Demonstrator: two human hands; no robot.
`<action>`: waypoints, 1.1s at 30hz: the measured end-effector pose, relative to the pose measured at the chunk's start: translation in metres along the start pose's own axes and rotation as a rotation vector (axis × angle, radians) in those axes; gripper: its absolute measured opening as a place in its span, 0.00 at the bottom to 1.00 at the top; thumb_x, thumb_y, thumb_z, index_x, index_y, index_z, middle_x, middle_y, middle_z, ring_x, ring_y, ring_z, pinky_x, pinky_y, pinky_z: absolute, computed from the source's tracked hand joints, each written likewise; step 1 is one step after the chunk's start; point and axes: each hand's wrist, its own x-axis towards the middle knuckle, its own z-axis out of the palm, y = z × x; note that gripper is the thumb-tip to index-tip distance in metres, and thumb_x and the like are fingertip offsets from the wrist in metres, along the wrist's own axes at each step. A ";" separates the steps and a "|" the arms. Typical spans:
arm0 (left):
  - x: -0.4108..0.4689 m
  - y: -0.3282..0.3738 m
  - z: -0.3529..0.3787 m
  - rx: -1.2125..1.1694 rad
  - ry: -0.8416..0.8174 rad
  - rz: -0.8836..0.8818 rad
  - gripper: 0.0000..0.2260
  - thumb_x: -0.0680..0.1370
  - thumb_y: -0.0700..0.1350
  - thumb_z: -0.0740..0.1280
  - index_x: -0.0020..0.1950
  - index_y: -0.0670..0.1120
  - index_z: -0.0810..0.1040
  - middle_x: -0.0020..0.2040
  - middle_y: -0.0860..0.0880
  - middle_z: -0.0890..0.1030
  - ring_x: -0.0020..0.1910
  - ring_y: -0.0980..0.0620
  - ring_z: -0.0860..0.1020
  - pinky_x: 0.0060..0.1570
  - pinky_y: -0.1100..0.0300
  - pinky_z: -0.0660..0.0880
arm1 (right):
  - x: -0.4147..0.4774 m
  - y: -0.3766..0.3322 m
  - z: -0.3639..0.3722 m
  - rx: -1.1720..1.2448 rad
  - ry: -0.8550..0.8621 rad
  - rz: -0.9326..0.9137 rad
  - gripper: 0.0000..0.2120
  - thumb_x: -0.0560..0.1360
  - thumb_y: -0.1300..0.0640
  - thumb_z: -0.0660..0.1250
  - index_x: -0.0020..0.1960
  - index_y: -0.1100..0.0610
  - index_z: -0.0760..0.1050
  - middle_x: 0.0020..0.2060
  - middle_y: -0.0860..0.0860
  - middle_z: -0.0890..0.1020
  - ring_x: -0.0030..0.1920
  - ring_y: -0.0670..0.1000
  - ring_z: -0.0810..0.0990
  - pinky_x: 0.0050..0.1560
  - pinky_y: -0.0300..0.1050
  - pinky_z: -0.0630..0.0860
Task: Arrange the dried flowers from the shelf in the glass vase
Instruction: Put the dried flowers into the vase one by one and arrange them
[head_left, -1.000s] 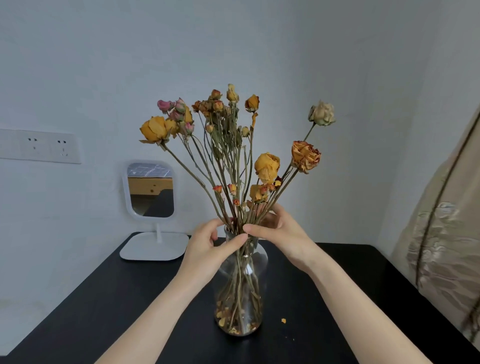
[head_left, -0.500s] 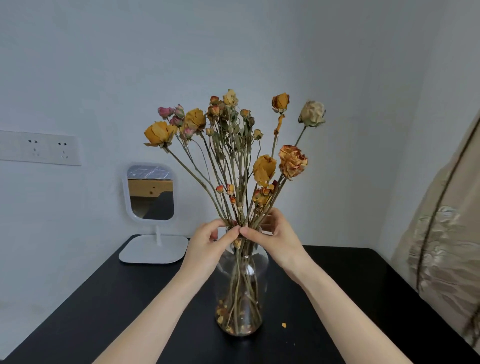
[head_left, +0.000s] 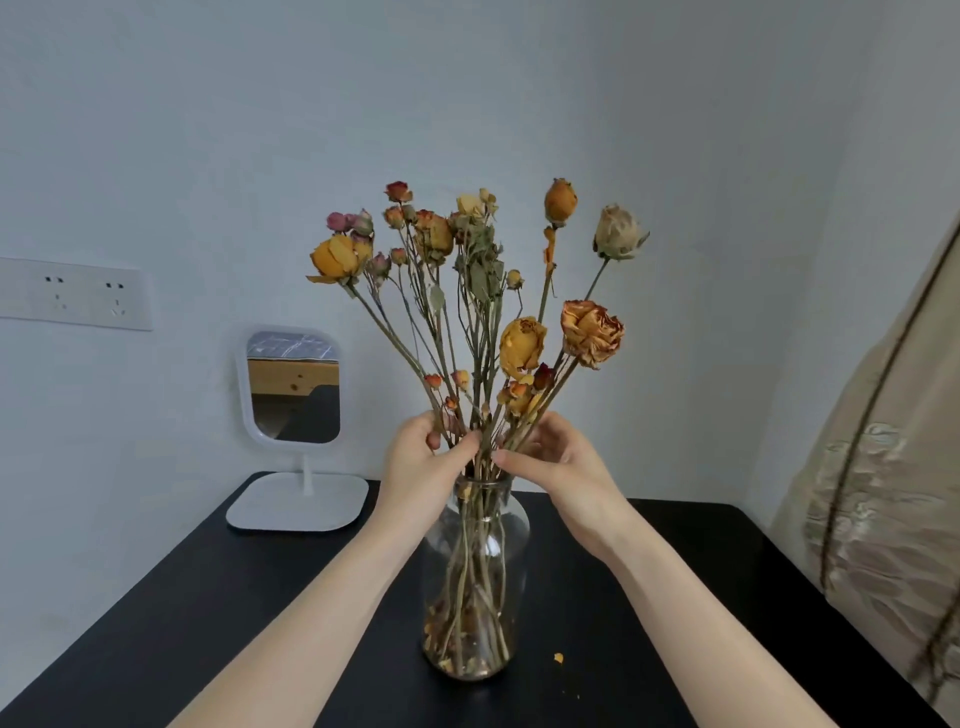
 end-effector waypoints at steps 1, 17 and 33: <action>0.000 0.002 0.001 0.010 -0.005 0.007 0.03 0.74 0.45 0.69 0.42 0.54 0.79 0.49 0.43 0.82 0.49 0.46 0.79 0.52 0.50 0.77 | -0.001 0.001 -0.001 0.004 -0.010 -0.001 0.19 0.70 0.66 0.72 0.59 0.61 0.73 0.54 0.61 0.80 0.52 0.56 0.79 0.52 0.42 0.79; -0.014 -0.021 -0.005 0.082 0.020 -0.011 0.27 0.63 0.56 0.76 0.56 0.56 0.66 0.46 0.55 0.71 0.47 0.61 0.71 0.41 0.68 0.66 | 0.004 -0.001 -0.007 -0.118 -0.092 0.061 0.09 0.74 0.62 0.67 0.53 0.62 0.78 0.49 0.56 0.83 0.50 0.50 0.80 0.55 0.38 0.75; -0.037 -0.001 0.001 0.426 0.210 0.457 0.12 0.71 0.55 0.67 0.48 0.50 0.81 0.32 0.59 0.67 0.35 0.58 0.68 0.36 0.62 0.66 | 0.001 -0.005 -0.012 -0.236 -0.040 0.036 0.10 0.77 0.66 0.60 0.53 0.61 0.79 0.52 0.58 0.82 0.52 0.55 0.78 0.53 0.43 0.75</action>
